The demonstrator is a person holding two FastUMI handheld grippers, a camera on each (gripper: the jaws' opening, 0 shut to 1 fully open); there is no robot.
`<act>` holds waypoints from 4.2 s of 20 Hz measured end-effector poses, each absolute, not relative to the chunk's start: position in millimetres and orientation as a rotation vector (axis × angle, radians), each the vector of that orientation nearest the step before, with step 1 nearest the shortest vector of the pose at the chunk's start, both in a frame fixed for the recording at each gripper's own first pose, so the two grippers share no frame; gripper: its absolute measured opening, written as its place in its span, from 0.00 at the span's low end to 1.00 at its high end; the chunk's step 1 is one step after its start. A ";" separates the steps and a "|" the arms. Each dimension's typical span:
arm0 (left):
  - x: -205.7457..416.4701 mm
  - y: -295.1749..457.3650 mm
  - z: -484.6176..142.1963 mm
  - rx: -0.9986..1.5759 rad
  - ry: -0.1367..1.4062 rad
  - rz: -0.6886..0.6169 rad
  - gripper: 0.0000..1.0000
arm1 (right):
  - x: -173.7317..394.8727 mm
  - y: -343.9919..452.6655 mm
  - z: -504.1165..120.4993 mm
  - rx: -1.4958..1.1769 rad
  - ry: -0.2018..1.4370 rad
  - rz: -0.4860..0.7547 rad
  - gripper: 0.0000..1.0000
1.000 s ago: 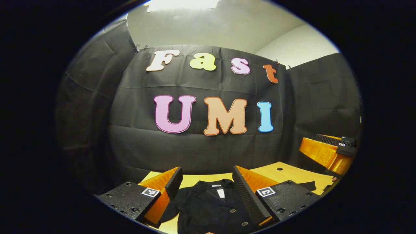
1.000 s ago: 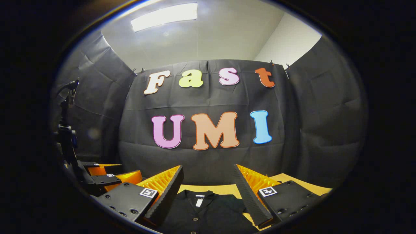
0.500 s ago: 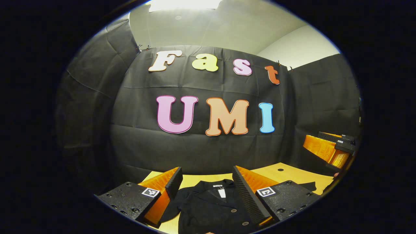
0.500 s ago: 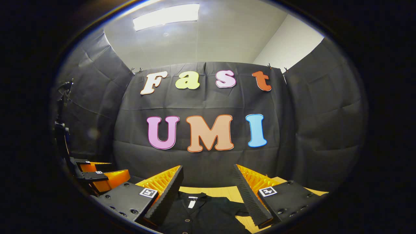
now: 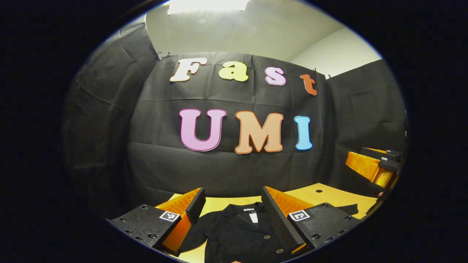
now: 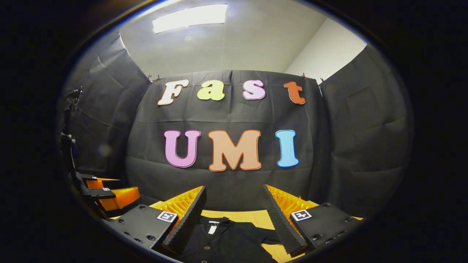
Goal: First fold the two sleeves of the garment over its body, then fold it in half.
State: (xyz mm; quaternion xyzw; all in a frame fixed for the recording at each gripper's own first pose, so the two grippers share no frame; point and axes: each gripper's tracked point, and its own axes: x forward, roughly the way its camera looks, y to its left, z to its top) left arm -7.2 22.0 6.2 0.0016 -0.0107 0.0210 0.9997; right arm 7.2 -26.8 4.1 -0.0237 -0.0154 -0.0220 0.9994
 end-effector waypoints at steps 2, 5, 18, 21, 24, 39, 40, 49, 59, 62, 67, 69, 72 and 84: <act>-6.4 25.6 9.1 0.009 -0.032 0.050 0.92 | 6.0 -29.0 1.5 -0.055 -0.025 -0.052 0.97; -3.9 32.0 10.9 0.027 -0.035 0.061 0.92 | 8.0 -31.0 -0.7 -0.053 -0.021 -0.055 0.96; 4.6 44.1 14.5 0.058 -0.032 0.066 0.92 | 16.1 -36.9 -5.6 -0.048 -0.015 -0.050 0.97; 6.3 39.7 11.5 0.052 -0.029 0.055 0.92 | 16.0 -39.8 -5.6 -0.053 -0.010 -0.052 0.97; 8.8 37.1 7.1 0.038 -0.017 0.055 0.92 | 16.3 -46.0 -5.7 -0.061 -0.002 -0.055 0.96; 19.2 18.7 -5.3 -0.010 0.017 0.191 0.92 | 43.0 -220.6 -35.9 -0.128 0.130 -0.173 0.96; 20.6 15.3 -5.1 -0.009 0.021 0.198 0.92 | 44.3 -233.0 -44.2 -0.125 0.151 -0.178 0.98; 24.4 -22.6 -5.3 0.033 0.035 0.230 0.92 | 39.6 -322.0 -128.6 -0.142 0.340 -0.217 0.98; 28.2 -70.4 -11.5 0.057 0.055 0.270 0.92 | 40.4 -401.7 -217.8 -0.159 0.541 -0.214 0.98; 28.5 -85.0 -14.7 0.064 0.057 0.291 0.93 | 38.6 -420.0 -249.1 -0.159 0.639 -0.180 0.98; 28.8 -106.1 -22.8 0.071 0.076 0.320 0.93 | 36.3 -436.4 -293.2 -0.130 0.765 -0.139 0.99; 27.7 -115.8 -25.0 0.076 0.087 0.322 0.93 | 35.2 -443.3 -307.8 -0.119 0.799 -0.134 0.99; 27.1 -126.2 -23.5 0.095 0.093 0.322 0.93 | 29.6 -449.7 -323.6 -0.080 0.839 -0.129 1.00; 47.1 -155.3 -9.2 0.145 0.070 0.258 0.93 | 33.3 -445.4 -359.2 0.008 0.915 -0.103 0.82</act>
